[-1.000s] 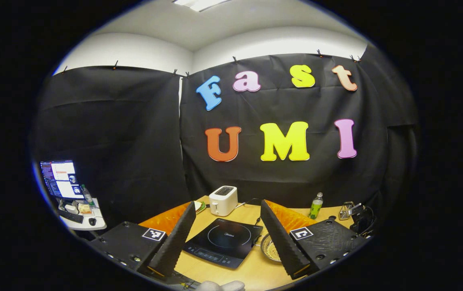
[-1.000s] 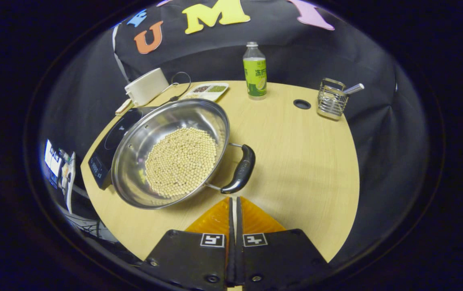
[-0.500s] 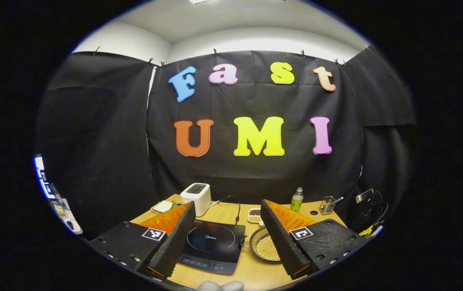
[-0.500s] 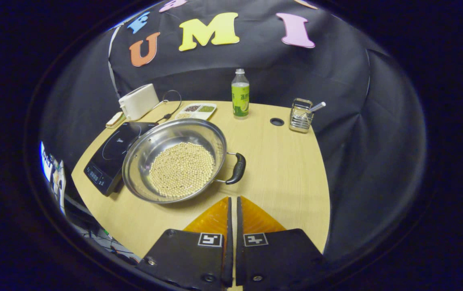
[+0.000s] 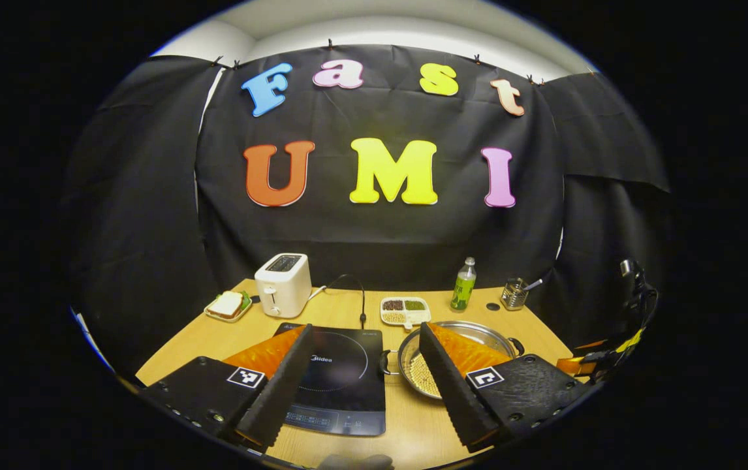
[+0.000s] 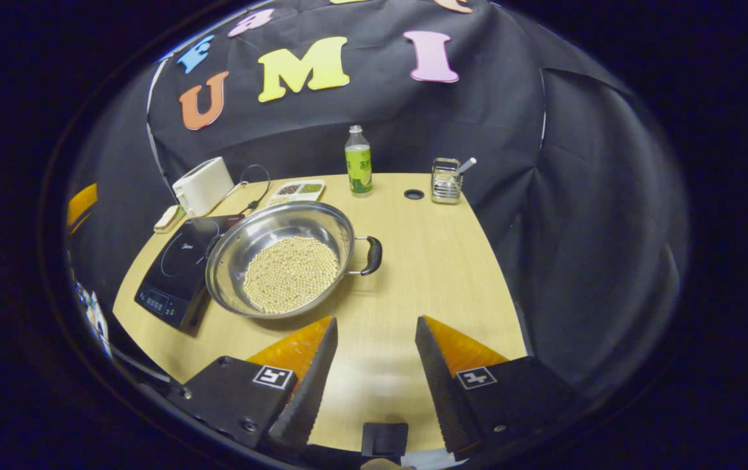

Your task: First push the handle of the pot to place it horizontally, then grasp the pot with both hands and set it on the induction cooktop.

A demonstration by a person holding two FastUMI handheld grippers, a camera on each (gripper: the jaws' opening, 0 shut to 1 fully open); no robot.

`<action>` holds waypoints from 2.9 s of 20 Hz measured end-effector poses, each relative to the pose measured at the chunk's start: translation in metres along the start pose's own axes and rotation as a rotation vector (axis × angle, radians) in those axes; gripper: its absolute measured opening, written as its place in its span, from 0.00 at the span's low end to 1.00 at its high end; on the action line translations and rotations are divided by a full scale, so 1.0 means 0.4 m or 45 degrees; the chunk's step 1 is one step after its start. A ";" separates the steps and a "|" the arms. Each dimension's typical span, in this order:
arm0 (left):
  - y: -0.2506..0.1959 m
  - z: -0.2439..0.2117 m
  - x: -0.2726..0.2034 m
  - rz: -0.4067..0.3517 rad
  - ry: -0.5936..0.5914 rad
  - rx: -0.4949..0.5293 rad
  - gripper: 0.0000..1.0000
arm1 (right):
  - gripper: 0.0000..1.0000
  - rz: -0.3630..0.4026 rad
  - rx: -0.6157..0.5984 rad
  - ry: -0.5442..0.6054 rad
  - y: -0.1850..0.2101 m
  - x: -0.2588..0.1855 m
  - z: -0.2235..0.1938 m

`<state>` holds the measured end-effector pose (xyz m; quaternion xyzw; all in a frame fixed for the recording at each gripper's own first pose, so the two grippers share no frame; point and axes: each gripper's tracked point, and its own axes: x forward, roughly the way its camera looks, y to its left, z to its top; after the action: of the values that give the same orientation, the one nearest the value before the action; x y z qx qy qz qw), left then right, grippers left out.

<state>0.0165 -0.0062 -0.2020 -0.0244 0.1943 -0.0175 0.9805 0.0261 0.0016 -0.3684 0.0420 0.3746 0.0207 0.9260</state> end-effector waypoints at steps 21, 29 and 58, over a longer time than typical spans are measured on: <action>-0.115 -0.411 0.482 -0.020 0.583 -0.065 0.96 | 0.78 0.119 -0.122 0.179 0.050 0.404 0.146; -0.118 -0.426 0.516 0.001 0.638 -0.005 0.83 | 0.74 0.133 -0.139 0.265 0.055 0.441 0.137; -0.089 -0.331 0.454 -0.026 0.583 0.096 0.60 | 0.55 0.087 -0.051 0.209 0.071 0.338 0.171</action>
<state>0.1331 -0.0550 -0.3913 0.0150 0.4106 -0.0399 0.9108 0.1706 0.0348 -0.4105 0.0345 0.4469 0.0631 0.8917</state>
